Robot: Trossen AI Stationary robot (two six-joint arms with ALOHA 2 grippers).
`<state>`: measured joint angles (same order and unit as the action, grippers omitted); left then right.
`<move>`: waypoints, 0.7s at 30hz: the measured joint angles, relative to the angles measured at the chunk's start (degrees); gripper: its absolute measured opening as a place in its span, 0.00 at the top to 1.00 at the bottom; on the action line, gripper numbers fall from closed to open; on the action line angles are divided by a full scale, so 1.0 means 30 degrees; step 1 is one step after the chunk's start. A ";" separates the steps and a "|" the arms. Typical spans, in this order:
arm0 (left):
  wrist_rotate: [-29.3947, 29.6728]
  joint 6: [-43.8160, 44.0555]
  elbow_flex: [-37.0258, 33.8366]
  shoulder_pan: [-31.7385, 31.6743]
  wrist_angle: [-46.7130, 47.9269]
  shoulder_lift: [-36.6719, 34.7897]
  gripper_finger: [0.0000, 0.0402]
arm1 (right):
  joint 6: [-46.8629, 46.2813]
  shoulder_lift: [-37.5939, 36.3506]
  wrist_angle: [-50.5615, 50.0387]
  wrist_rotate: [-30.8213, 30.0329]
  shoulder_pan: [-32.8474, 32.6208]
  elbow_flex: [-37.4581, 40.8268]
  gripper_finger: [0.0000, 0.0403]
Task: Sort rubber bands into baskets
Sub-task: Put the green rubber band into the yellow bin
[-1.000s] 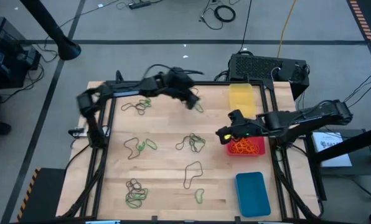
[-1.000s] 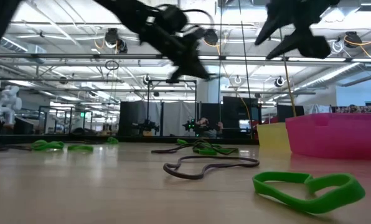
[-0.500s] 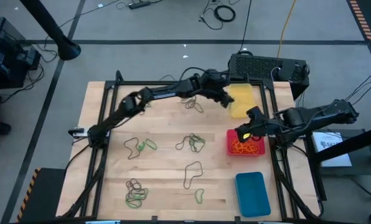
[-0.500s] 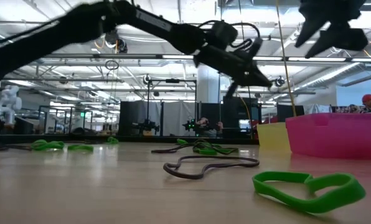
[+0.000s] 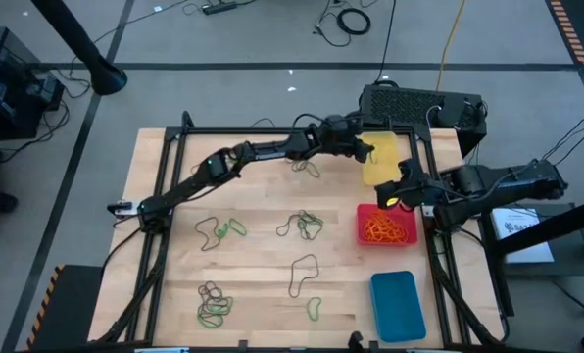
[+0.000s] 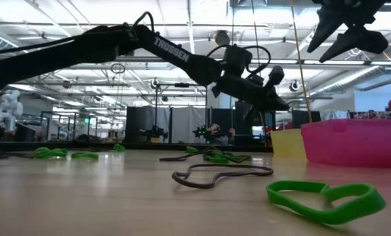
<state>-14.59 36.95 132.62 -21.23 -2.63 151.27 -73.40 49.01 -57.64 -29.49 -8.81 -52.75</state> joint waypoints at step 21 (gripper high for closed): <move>0.2863 -0.2509 0.0000 0.1054 0.1504 0.0025 0.77 | 0.8896 0.0000 0.5722 0.0999 0.1709 0.0000 0.58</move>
<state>-6.00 29.42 132.62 -18.06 1.89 151.35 -46.71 49.01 -40.47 -26.50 -3.68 -52.75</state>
